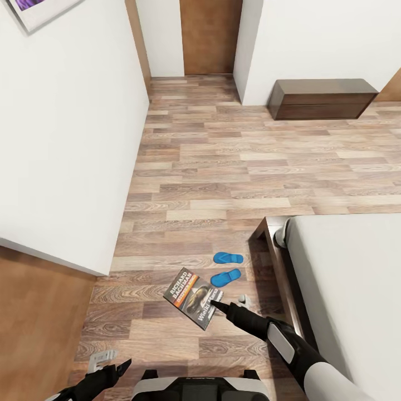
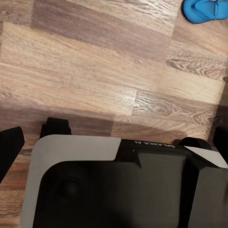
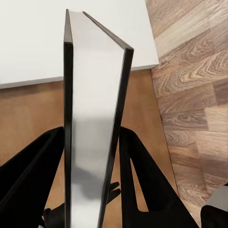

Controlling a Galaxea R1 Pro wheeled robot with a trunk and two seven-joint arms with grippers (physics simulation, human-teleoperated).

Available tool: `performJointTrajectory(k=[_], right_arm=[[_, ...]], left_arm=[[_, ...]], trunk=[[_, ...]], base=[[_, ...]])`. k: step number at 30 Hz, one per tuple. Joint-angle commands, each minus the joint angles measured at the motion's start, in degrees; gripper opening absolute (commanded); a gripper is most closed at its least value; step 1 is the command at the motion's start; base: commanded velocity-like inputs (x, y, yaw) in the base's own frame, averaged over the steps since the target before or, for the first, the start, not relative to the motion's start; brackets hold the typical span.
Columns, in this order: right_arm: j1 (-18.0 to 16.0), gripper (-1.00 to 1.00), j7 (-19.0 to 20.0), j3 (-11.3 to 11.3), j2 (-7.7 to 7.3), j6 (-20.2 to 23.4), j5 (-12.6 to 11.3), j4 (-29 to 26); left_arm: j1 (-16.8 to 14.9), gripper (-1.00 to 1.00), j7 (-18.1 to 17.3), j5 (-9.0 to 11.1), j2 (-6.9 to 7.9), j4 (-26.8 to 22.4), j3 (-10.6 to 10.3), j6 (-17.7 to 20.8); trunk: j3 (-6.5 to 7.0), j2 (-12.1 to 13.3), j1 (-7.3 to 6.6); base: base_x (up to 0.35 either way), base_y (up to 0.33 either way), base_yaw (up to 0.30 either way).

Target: In the bedroom, move the book from the bed onto either nightstand, and place the two sandals side by side next to the bed.

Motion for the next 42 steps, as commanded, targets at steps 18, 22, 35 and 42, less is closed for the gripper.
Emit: performJointTrajectory(k=[18, 22, 35, 42], right_arm=[[-0.03, -1.0, -0.16, 0.18, -0.06, -0.18, -0.58, -0.03], [-0.03, -1.0, -0.14, 0.18, -0.06, -0.23, -0.53, -0.03], [-0.03, -1.0, -0.13, 0.18, -0.06, -0.26, -0.5, -0.01], [-0.03, -1.0, -0.15, 0.18, -0.06, -0.23, -0.5, -0.02]], left_arm=[[-0.03, 1.0, 0.0, -0.59, -0.7, 0.07, 0.4, -0.18], [-0.03, 1.0, 0.01, -0.59, -0.76, 0.07, 0.41, -0.18], [0.25, 1.0, 0.01, -0.59, -0.77, 0.07, 0.34, -0.18], [0.32, 1.0, 0.01, -0.59, -0.77, 0.07, 0.33, -0.18]], trunk=[[0.01, -0.06, 0.02], [0.3, -0.06, 0.02], [1.49, -0.06, 0.02], [2.14, -0.06, 0.02]], base=[[0.0, 0.0, 0.0], [0.0, 0.0, 0.0], [0.0, 0.0, 0.0], [0.0, 0.0, 0.0]])
